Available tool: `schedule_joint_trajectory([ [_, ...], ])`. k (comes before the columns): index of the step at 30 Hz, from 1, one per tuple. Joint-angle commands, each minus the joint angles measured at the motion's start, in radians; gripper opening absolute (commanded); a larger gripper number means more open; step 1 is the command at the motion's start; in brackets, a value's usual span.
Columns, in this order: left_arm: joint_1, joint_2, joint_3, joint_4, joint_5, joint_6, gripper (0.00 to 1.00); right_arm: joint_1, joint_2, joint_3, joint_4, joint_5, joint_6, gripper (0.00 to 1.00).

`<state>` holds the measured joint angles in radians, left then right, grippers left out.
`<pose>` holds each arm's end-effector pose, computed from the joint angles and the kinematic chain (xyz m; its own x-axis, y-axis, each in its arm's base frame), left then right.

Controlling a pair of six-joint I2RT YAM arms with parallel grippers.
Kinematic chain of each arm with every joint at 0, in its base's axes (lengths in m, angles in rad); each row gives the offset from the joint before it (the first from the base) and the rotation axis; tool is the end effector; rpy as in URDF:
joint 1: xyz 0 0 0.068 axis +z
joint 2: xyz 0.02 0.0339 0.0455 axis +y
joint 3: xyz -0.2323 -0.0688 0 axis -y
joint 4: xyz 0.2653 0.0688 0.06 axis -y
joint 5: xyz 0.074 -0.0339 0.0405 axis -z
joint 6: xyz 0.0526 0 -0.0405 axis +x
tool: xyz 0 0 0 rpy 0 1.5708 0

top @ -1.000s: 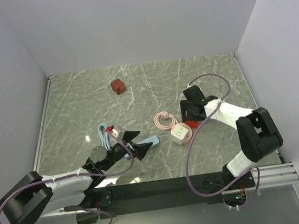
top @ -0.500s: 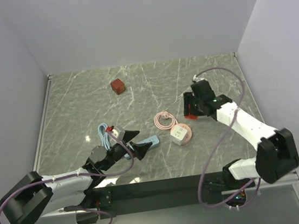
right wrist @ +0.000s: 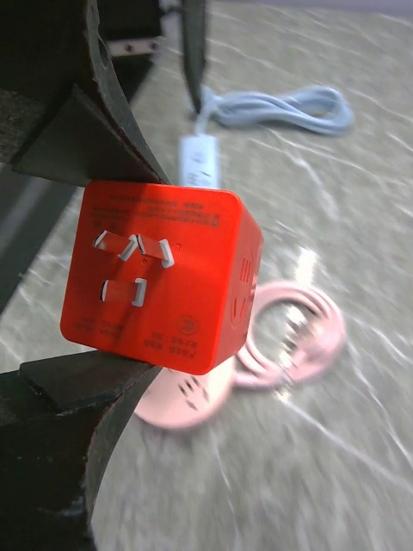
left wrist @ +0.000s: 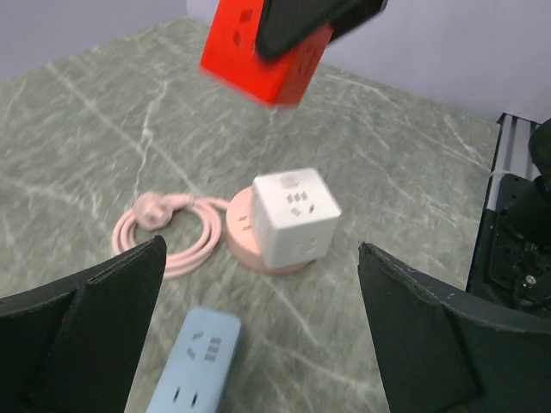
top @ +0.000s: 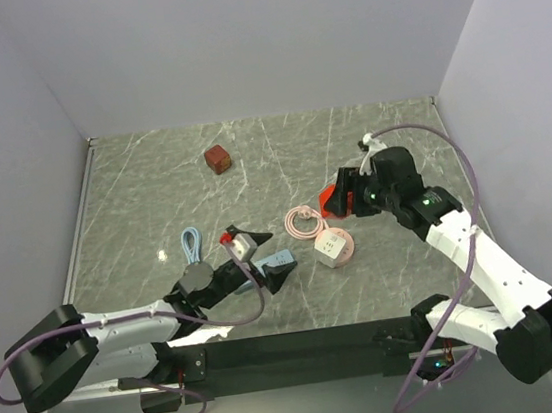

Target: Insert the plug

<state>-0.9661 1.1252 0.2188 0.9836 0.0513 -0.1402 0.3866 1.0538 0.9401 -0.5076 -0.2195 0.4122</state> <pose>0.1438 -0.2128 0.1610 -0.0755 -0.1363 -0.9878 0.8484 0.5117 -0.1354 0.2527 0.1152 0.2720 -0.7071 0.1343 -0.6942 -0.2714 0.8550 0.4419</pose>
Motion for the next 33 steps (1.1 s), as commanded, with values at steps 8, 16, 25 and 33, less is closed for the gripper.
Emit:
schedule_joint_trajectory([
  [8, -0.126, 0.194, 0.249, -0.075, -0.080, 0.129, 1.00, 0.116, -0.104, -0.075, 0.021, -0.158, 0.010, 0.00],
  [16, -0.141, 0.272, 0.318, -0.091, -0.088, 0.180, 0.99, 0.146, -0.127, -0.081, 0.006, -0.178, -0.001, 0.00],
  [25, -0.140, 0.321, 0.352, -0.054, -0.093, 0.202, 0.99, 0.176, -0.078, -0.054, -0.011, -0.193, -0.019, 0.00],
  [33, -0.141, 0.364, 0.372, -0.028, -0.019, 0.188, 0.96, 0.205, -0.029, -0.037, -0.005, -0.187, -0.041, 0.00],
])
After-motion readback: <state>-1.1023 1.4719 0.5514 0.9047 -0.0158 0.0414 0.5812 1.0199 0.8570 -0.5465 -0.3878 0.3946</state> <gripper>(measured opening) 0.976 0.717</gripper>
